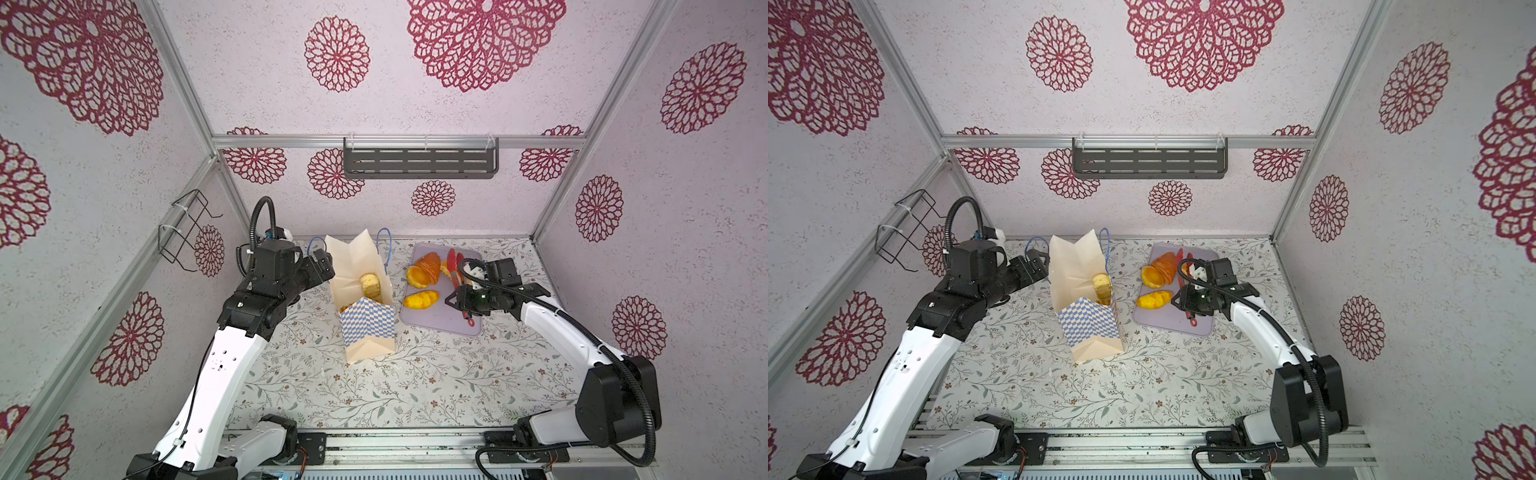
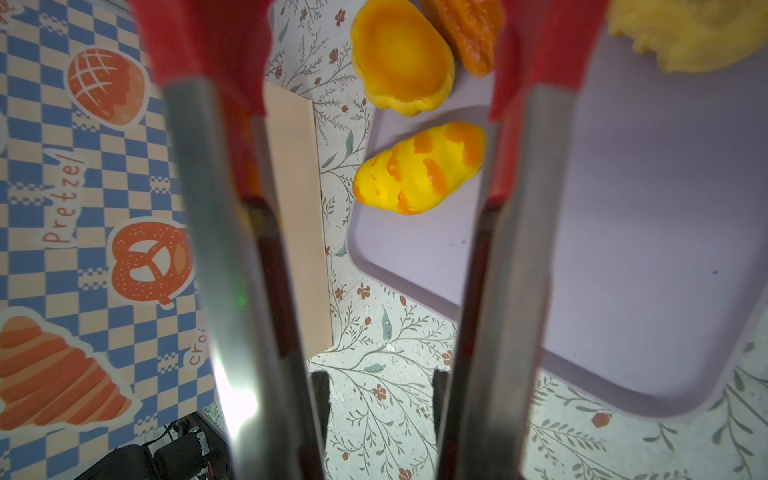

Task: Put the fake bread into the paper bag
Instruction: 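Lower the tongs toward the remaining breads on the tray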

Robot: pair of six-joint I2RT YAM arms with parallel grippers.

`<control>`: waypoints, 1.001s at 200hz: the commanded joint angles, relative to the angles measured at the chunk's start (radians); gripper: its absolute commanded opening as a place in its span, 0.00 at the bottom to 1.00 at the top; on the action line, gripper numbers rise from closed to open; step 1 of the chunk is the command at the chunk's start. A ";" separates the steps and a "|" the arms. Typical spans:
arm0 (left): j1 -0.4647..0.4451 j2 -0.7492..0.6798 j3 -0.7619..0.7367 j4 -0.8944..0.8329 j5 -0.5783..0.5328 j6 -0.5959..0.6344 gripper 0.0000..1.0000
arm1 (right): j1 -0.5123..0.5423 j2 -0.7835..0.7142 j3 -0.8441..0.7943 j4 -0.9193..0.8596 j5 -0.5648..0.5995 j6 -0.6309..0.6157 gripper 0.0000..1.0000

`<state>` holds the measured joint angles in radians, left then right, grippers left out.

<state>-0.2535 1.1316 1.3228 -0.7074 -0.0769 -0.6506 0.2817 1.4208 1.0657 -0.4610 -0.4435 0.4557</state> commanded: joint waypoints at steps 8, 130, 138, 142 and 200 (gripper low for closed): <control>0.010 -0.010 -0.017 0.009 -0.009 0.026 0.97 | -0.004 0.005 -0.006 0.050 -0.014 0.026 0.43; 0.015 0.003 -0.045 0.051 0.042 0.027 0.97 | -0.006 0.075 0.033 -0.051 0.001 -0.010 0.44; 0.018 0.002 -0.043 0.050 0.043 0.029 0.97 | -0.006 0.080 0.033 -0.053 0.000 -0.011 0.44; 0.018 0.002 -0.042 0.050 0.043 0.029 0.97 | -0.006 0.083 0.034 -0.054 -0.003 -0.011 0.44; 0.019 -0.017 -0.049 0.039 0.043 0.030 0.97 | -0.030 0.103 0.054 -0.067 -0.030 -0.012 0.47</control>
<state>-0.2428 1.1351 1.2755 -0.6849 -0.0357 -0.6346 0.2745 1.5372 1.0760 -0.5251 -0.4446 0.4644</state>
